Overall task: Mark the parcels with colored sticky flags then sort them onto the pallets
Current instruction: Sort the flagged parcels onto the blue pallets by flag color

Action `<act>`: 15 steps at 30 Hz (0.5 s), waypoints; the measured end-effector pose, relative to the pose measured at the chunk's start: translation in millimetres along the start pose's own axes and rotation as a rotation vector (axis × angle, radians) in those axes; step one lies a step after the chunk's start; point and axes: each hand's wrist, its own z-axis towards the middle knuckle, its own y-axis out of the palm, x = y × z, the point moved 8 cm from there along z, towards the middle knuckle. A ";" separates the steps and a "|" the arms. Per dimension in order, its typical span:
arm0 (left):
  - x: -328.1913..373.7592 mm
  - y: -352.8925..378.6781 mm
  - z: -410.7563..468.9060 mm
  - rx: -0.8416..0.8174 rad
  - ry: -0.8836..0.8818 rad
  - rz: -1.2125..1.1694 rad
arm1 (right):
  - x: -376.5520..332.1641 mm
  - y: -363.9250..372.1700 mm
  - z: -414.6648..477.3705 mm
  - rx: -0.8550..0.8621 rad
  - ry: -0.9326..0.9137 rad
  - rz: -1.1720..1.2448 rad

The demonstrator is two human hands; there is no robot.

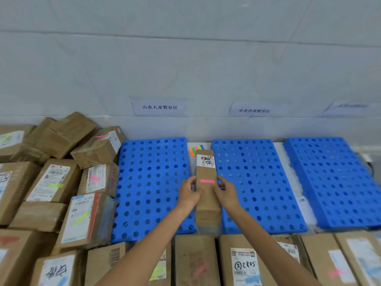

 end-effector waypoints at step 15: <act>67.3 -102.5 -84.3 0.042 0.153 -0.464 | -113.8 7.6 -88.7 -0.017 -0.175 0.458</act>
